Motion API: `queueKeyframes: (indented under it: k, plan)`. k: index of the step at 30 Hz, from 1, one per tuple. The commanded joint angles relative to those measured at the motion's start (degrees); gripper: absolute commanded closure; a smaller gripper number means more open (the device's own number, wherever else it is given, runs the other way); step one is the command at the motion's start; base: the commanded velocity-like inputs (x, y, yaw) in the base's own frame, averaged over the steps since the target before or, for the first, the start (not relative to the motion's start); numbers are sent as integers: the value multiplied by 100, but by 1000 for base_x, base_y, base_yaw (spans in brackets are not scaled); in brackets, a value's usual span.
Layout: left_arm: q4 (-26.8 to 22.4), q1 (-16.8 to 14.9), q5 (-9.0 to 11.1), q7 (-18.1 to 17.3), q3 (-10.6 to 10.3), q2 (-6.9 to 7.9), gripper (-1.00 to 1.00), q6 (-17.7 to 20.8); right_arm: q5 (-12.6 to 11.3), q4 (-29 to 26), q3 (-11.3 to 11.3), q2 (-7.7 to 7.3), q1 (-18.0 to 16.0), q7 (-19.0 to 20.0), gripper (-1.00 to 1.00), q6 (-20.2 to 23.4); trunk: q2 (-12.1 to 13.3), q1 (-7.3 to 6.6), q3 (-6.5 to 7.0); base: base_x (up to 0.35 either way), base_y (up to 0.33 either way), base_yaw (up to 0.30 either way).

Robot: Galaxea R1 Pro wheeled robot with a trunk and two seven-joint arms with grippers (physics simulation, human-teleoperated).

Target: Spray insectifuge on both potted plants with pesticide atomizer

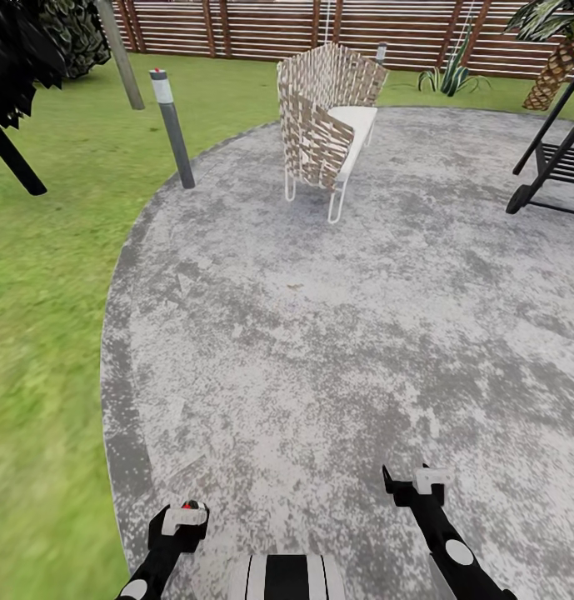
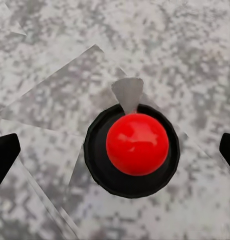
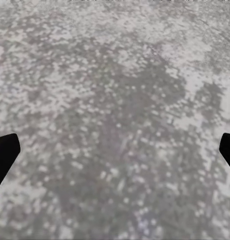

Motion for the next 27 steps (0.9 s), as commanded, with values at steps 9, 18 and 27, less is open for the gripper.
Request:
queueKeyframes:
  k: [9, 18, 27]
  plan:
    - [25, -5, -52, 6, -4, -6, -100, -41, -4, -5, 0, -4, -2, -3, -100, -17, -1, 0, -3, 8, 0, 0]
    - [26, -6, -61, 6, -8, -18, -100, -34, -3, -5, 0, 2, -2, -2, -100, -17, -1, 0, -3, 0, 0, 0]
    - [26, -11, -62, 6, -13, -17, -100, -32, -4, -5, 0, -2, -2, -3, -100, -17, -1, 0, -3, 0, 0, 0]
